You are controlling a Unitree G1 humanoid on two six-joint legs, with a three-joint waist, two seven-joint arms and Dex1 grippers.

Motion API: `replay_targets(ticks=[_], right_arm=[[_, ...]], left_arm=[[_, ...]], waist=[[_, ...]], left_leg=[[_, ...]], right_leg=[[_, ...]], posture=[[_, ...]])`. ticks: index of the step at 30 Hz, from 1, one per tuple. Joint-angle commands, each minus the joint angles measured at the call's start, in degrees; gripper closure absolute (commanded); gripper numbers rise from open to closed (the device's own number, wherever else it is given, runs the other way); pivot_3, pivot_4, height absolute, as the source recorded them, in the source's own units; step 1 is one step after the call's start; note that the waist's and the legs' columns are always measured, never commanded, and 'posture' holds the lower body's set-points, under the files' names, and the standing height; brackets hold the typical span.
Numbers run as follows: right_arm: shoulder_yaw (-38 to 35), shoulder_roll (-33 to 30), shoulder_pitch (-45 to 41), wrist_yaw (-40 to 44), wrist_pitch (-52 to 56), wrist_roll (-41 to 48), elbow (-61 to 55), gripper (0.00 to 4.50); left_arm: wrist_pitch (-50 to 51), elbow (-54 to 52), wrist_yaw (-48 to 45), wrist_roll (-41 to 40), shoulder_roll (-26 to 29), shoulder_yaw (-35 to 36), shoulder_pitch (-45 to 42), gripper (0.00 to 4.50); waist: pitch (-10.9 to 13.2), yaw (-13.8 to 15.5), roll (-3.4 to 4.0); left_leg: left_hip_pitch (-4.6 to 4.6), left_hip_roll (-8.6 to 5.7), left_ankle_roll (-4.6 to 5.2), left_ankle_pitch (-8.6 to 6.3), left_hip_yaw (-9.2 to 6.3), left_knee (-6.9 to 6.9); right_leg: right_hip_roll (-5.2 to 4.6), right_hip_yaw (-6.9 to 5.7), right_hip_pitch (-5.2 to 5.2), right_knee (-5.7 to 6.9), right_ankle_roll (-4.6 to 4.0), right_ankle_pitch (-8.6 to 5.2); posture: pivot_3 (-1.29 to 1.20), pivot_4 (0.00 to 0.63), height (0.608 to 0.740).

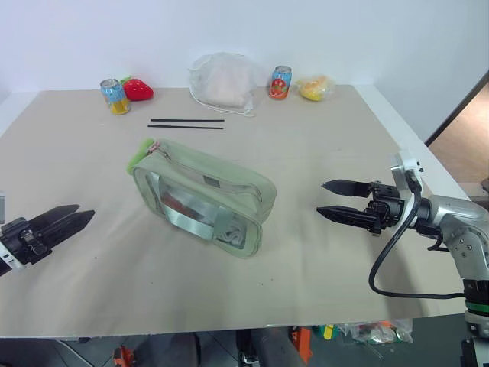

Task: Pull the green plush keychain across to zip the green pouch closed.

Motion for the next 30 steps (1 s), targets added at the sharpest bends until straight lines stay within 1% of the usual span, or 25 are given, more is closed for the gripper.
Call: replay_targets(ticks=[1, 4, 8, 11, 14, 16, 19, 24, 27, 30], right_arm=[[0.3, -0.2, -0.3, 0.1, -2.0, -1.0, -1.5, 0.00], [2.5, -0.6, -1.7, 1.3, -3.7, -3.0, -1.3, 0.00], [3.2, -1.6, -5.2, 3.7, -2.6, -0.9, -3.5, 0.00], [4.0, -2.2, -7.7, 6.0, 1.4, 4.0, -9.7, 0.00], [5.7, -3.0, -7.3, 7.5, 2.4, 5.2, -14.6, 0.00], [8.0, -2.5, -6.5, 7.4, 3.6, 6.7, -19.4, 0.00], [14.2, -0.7, -6.2, 5.9, 1.1, 1.8, -21.6, 0.00], [21.6, 4.8, -9.9, 2.4, -4.5, -7.5, -15.0, 0.00], [23.2, 8.3, -12.6, 1.7, -6.1, -9.1, -12.2, 0.00], [23.0, 11.4, -14.4, 1.0, -7.0, -9.3, -10.8, 0.00]], left_arm=[[-1.8, -1.4, 0.3, 1.3, 0.4, -1.1, -1.6, 0.02], [-3.3, -4.0, 0.7, 2.9, 1.2, -3.6, -4.3, 0.02], [-3.1, -7.5, -0.9, 2.9, 3.0, -5.8, -6.6, 0.02], [-2.2, -10.6, -3.6, 0.4, 4.6, -6.7, -8.6, 0.02], [-1.1, -12.2, -4.9, -2.0, 4.7, -6.3, -10.1, 0.02], [-2.1, -14.9, -7.5, -3.8, 4.6, -5.7, -9.9, 0.02], [-3.0, -17.3, -9.1, -5.3, 4.0, -5.8, -10.1, 0.02], [-3.1, -17.9, -9.5, -7.4, 3.5, -6.0, -10.9, 0.02], [-3.2, -17.8, -9.2, -7.6, 3.4, -6.1, -11.0, 0.02], [-3.4, -18.1, -8.7, -8.0, 3.0, -5.6, -10.4, 0.02]], waist=[[0.0, 0.0, 0.00], [0.0, 0.0, -0.01], [0.0, 0.0, 0.00], [0.0, -0.1, 0.00], [0.0, 0.0, -0.01], [0.0, 0.0, -0.01], [0.0, 0.0, -0.05], [0.0, -0.1, -0.04], [0.0, -0.1, -0.05], [0.0, -0.1, -0.04]], left_leg=[[0.00, 0.00, 0.00, 0.00, 0.00, 0.00], [0.02, 0.00, 0.01, 0.01, -0.03, 0.00], [-0.03, 0.01, 0.00, 0.01, -0.02, 0.04], [-0.08, 0.03, 0.00, 0.00, 0.10, 0.00], [-0.06, 0.13, -0.02, -0.06, 0.12, -0.02], [-0.04, 0.16, -0.02, -0.09, 0.15, -0.01], [-0.02, 0.17, -0.03, -0.09, 0.17, 0.01], [0.07, 0.17, -0.05, -0.07, 0.15, 0.12], [0.09, 0.19, -0.05, -0.05, 0.14, 0.16], [0.08, 0.23, -0.05, -0.05, 0.12, 0.13]], right_leg=[[0.00, 0.00, 0.00, 0.00, 0.00, 0.00], [0.02, -0.03, 0.02, 0.01, 0.00, 0.00], [0.05, 0.02, 0.02, 0.02, 0.04, 0.03], [0.09, 0.18, 0.01, 0.04, 0.03, 0.02], [0.20, 0.20, 0.01, 0.04, -0.04, -0.02], [0.22, 0.22, 0.02, 0.04, -0.05, -0.03], [0.22, 0.22, 0.02, 0.04, -0.05, -0.03], [0.25, 0.20, 0.01, 0.06, 0.04, 0.03], [0.29, 0.22, 0.01, 0.08, 0.11, 0.07], [0.34, 0.24, -0.01, 0.13, 0.06, 0.06]], posture=[[0.00, 0.150, 0.740], [0.00, 0.150, 0.740], [0.00, 0.150, 0.740], [0.00, 0.150, 0.740], [0.00, 0.150, 0.740], [0.00, 0.150, 0.740], [0.00, 0.150, 0.740], [0.00, 0.150, 0.740], [0.00, 0.150, 0.740], [0.00, 0.150, 0.740]])
